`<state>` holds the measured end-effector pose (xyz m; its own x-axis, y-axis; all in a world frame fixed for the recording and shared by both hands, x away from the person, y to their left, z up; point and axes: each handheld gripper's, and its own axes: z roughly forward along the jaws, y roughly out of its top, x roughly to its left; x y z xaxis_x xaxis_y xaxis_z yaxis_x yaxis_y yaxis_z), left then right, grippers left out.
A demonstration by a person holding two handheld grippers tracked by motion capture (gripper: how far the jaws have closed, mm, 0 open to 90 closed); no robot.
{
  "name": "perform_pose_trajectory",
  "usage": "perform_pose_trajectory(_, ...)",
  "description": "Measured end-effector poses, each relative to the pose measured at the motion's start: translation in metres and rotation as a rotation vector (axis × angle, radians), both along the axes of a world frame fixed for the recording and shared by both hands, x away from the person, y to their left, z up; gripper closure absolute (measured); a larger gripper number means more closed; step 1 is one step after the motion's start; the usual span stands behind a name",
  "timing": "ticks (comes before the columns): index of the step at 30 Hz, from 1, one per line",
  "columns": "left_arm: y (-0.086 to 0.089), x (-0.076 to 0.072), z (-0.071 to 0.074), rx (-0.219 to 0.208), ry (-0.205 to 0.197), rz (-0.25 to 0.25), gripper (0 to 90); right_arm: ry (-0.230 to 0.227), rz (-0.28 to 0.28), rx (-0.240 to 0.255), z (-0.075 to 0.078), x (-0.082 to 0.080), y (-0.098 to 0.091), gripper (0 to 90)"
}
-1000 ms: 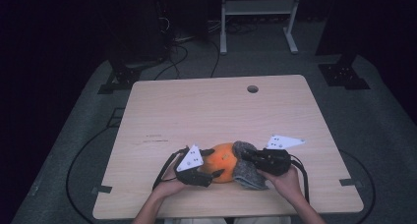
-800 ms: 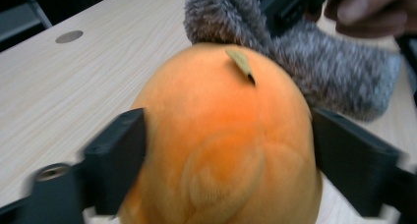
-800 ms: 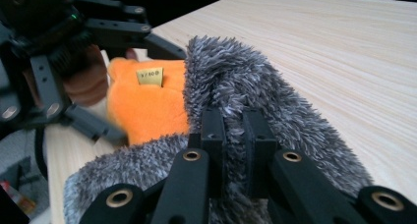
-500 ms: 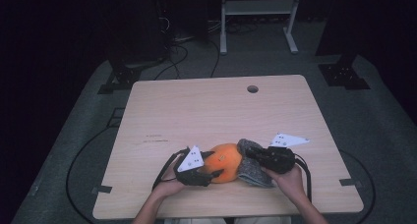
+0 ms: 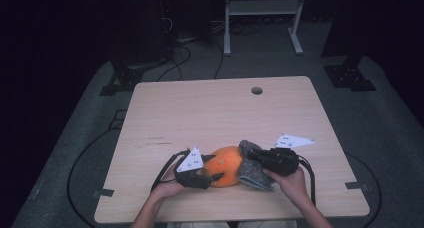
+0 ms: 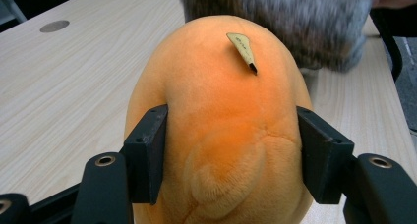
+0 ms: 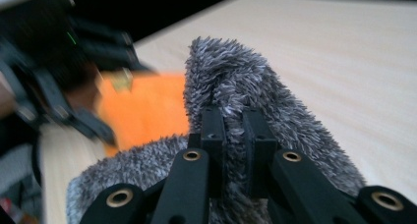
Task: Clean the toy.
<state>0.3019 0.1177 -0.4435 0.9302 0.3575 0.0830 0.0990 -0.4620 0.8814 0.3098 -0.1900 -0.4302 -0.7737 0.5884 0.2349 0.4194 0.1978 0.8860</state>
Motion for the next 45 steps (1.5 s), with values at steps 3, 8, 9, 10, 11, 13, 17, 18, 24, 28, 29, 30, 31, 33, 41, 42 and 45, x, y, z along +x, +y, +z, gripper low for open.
perform_pose_trajectory(3, 0.000, -0.001, 0.000, 0.005, -0.005, -0.007, 36.7, 0.055, -0.019, -0.019, -0.015, 0.007, -0.003, 81.5)
perform_pose_trajectory(8, 0.002, 0.002, -0.001, -0.010, 0.008, -0.022, 37.6, -0.009, -0.007, 0.003, 0.002, 0.002, -0.003, 81.4)
perform_pose_trajectory(9, 0.001, 0.002, -0.001, -0.007, 0.006, -0.023, 37.6, -0.004, -0.006, -0.006, 0.000, 0.003, 0.000, 81.4)
perform_pose_trajectory(10, 0.001, 0.002, 0.000, -0.006, 0.004, -0.022, 37.5, 0.006, -0.005, -0.030, -0.003, 0.004, 0.002, 81.5)
perform_pose_trajectory(11, 0.001, 0.001, 0.000, -0.007, 0.002, -0.021, 36.7, 0.019, -0.008, -0.043, -0.008, 0.006, 0.003, 81.4)
perform_pose_trajectory(13, 0.001, 0.002, 0.002, -0.008, 0.001, 0.002, 27.4, 0.044, -0.020, -0.042, -0.011, 0.010, -0.001, 81.4)
perform_pose_trajectory(17, 0.001, 0.007, 0.001, -0.001, 0.064, 0.047, 4.9, 0.007, -0.025, -0.026, -0.003, 0.004, -0.005, 81.4)
perform_pose_trajectory(18, 0.003, 0.008, 0.000, -0.002, 0.075, 0.040, 5.2, -0.008, -0.018, -0.032, -0.002, 0.003, -0.003, 81.4)
perform_pose_trajectory(24, -0.003, 0.000, 0.004, 0.001, -0.002, 0.010, 30.7, -0.015, -0.015, -0.032, 0.001, 0.000, -0.001, 81.4)
perform_pose_trajectory(28, -0.009, -0.002, 0.012, -0.054, 0.005, -0.001, 37.6, -0.082, 0.021, 0.005, 0.015, -0.011, 0.002, 81.4)
perform_pose_trajectory(29, -0.011, -0.001, 0.012, -0.059, 0.031, 0.007, 37.3, -0.082, 0.018, -0.002, 0.014, -0.011, 0.002, 81.4)
perform_pose_trajectory(30, -0.013, 0.000, 0.010, -0.045, 0.052, 0.022, 34.7, -0.071, 0.009, -0.010, 0.011, -0.008, 0.000, 81.4)
perform_pose_trajectory(31, -0.014, 0.001, 0.008, -0.039, 0.071, 0.033, 30.2, -0.045, -0.001, -0.020, 0.006, -0.005, -0.002, 81.4)
perform_pose_trajectory(33, -0.013, 0.005, 0.007, -0.045, 0.111, 0.037, 19.1, 0.040, -0.010, 0.018, -0.011, 0.005, -0.007, 81.4)
perform_pose_trajectory(41, -0.004, 0.004, 0.008, -0.049, 0.077, 0.016, 32.5, -0.007, -0.040, 0.006, 0.000, 0.000, -0.011, 81.5)
perform_pose_trajectory(42, -0.006, 0.004, 0.010, -0.061, 0.077, 0.019, 35.2, -0.035, -0.021, 0.030, 0.007, -0.005, -0.009, 81.5)
perform_pose_trajectory(45, -0.014, 0.001, 0.014, -0.067, 0.069, 0.014, 37.7, -0.098, 0.039, 0.011, 0.016, -0.017, 0.005, 81.5)
